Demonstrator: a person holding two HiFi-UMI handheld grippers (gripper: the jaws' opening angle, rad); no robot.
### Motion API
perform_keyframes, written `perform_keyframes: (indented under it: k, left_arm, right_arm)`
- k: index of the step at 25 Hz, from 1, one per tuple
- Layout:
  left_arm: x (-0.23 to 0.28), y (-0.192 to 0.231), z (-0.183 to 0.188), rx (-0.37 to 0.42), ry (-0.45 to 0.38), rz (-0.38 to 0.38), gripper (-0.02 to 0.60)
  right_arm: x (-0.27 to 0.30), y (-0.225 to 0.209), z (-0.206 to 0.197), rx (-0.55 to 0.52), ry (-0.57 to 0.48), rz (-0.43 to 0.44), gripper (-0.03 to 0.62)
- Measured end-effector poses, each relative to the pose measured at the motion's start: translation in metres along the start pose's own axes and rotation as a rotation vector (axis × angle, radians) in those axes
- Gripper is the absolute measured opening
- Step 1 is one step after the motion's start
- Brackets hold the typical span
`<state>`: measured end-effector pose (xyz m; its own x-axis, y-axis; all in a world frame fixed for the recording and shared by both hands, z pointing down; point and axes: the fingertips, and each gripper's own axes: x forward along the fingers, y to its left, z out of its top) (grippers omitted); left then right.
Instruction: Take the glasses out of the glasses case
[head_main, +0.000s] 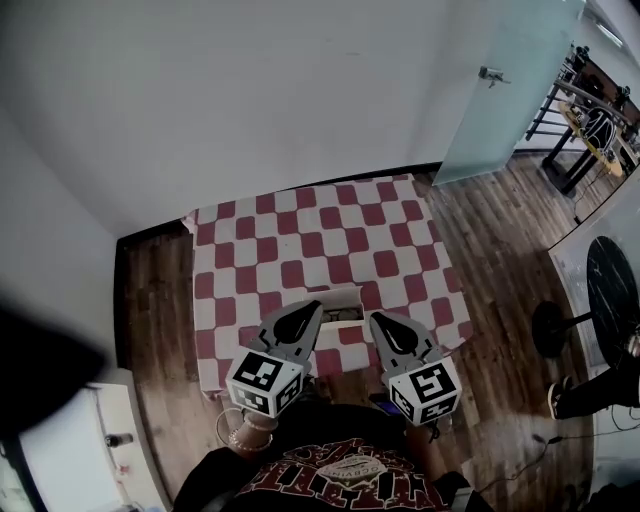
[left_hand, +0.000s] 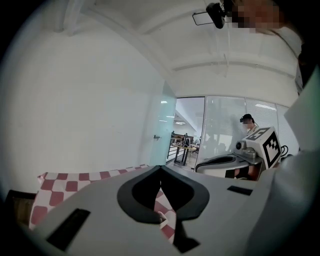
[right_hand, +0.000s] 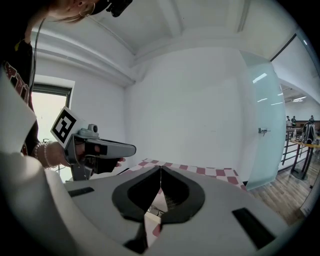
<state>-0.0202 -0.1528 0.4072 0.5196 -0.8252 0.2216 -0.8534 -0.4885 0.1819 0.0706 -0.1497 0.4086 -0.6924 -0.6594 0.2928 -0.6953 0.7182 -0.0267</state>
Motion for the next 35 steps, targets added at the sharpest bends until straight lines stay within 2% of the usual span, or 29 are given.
perform_keyframes:
  k: [7,14,18,28,35]
  left_arm:
    - [0.009,0.030,-0.001,-0.005,0.025,-0.055,0.006]
    - [0.012,0.046,-0.013,-0.034,0.063,-0.067,0.006]
    - [0.017,0.055,-0.015,-0.059,0.065,-0.037,0.006]
    - [0.026,0.071,-0.027,-0.132,0.109,0.081,0.006]
    - [0.027,0.081,-0.047,-0.170,0.159,0.121,0.006]
  right_arm:
    - [0.036,-0.005,-0.012,0.015,0.060,-0.026,0.018]
    - [0.067,-0.004,-0.046,-0.102,0.177,0.032,0.018]
    - [0.087,-0.006,-0.066,-0.115,0.220,0.120,0.018]
    - [0.119,-0.005,-0.124,-0.208,0.435,0.278,0.018]
    - [0.132,0.003,-0.159,-0.376,0.575,0.342,0.018]
